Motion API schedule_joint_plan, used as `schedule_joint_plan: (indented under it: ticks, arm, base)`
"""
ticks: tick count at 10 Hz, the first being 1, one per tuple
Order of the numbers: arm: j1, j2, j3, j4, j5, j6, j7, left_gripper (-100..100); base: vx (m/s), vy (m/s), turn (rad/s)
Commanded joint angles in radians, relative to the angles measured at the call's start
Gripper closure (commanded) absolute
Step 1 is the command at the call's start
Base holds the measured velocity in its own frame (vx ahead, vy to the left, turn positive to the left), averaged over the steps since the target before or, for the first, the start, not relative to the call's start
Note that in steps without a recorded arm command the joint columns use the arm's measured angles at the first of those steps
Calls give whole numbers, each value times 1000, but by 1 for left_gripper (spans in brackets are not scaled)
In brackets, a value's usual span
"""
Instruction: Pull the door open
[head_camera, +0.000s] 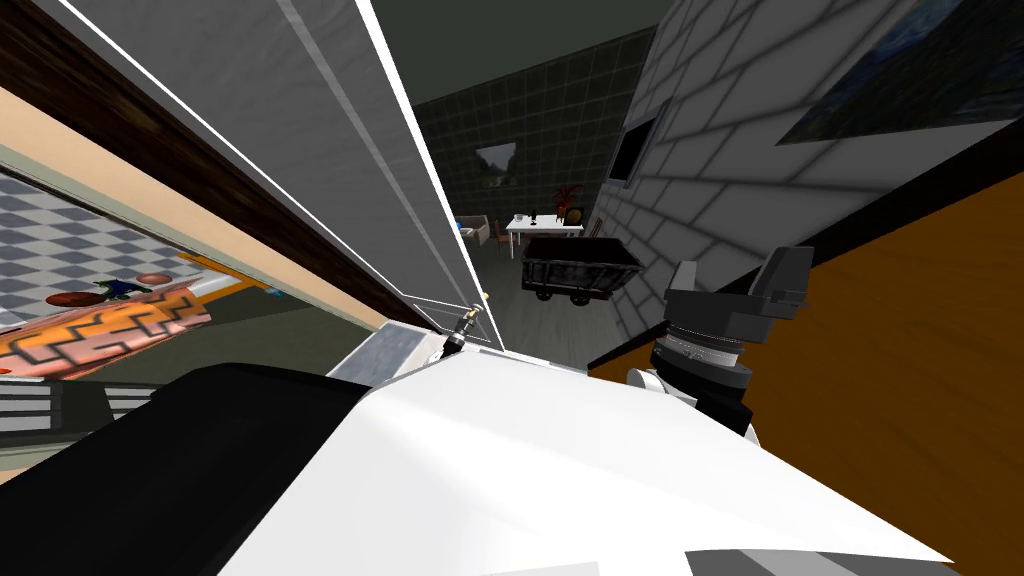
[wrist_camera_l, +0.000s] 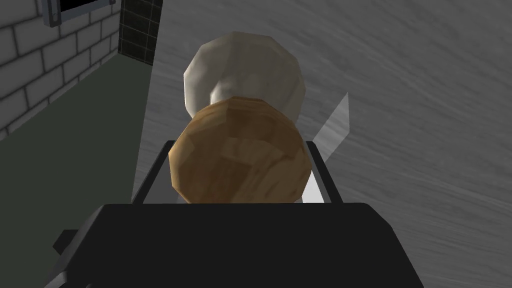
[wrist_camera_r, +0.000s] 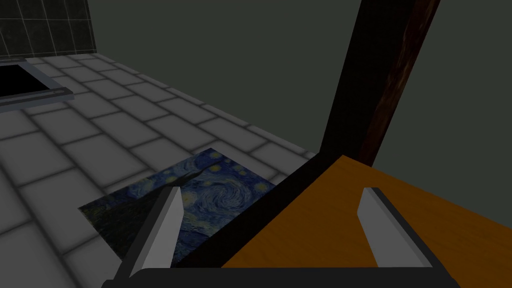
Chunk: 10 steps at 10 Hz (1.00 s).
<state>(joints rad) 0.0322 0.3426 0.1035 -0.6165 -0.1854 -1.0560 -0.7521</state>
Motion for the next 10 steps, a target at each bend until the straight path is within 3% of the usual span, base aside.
schedule_joint_plan:
  ticks: [1, 2, 7, 10]
  arm:
    - [1, -6, -9, 1, 12, 2, 50, 100]
    - [1, -6, -9, 1, 12, 2, 53, 100]
    - [-5, -7, -24, 1, 63, 15, 191, 100]
    - [-7, -7, -28, 1, 78, 18, 249, 100]
  base:
    - [-36, 17, -64]
    - [-28, 13, -33]
    - [-45, 23, -72]
    - [-39, 24, -51]
